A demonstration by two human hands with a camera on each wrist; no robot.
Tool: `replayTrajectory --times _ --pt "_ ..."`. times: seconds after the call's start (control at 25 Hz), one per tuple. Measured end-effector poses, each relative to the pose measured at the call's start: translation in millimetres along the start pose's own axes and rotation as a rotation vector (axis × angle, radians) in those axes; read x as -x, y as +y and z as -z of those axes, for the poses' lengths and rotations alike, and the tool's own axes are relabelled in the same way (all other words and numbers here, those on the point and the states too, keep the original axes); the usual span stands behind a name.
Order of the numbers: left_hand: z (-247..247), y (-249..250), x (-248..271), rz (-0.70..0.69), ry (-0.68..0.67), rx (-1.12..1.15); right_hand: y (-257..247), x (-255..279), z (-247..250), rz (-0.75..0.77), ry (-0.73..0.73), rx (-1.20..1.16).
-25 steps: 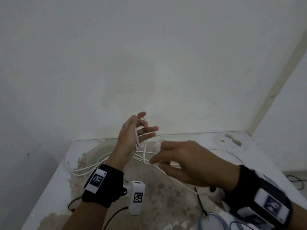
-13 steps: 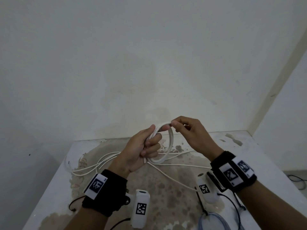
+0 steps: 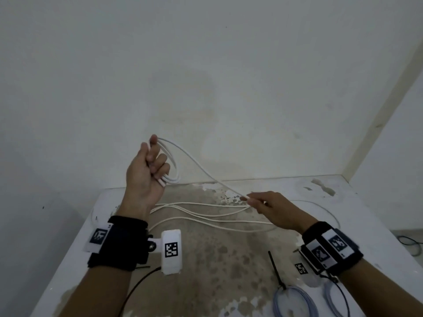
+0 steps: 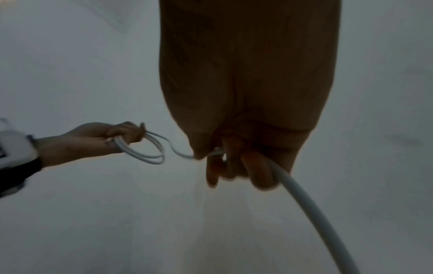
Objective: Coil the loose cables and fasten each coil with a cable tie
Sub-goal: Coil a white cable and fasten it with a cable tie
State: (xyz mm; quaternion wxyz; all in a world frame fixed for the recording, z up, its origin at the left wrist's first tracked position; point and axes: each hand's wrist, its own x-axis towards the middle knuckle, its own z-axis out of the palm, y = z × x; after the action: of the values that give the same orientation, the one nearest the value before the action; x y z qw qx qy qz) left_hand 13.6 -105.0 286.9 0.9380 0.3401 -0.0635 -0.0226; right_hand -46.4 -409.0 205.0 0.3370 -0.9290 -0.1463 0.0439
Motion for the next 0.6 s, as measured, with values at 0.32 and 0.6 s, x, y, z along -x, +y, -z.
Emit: replayTrajectory --times 0.32,0.6 --pt "-16 -53 33 0.144 -0.049 -0.570 -121 20 23 0.551 -0.107 0.352" --pt "-26 -48 63 0.421 -0.277 -0.585 -113 -17 50 0.406 0.252 -0.056"
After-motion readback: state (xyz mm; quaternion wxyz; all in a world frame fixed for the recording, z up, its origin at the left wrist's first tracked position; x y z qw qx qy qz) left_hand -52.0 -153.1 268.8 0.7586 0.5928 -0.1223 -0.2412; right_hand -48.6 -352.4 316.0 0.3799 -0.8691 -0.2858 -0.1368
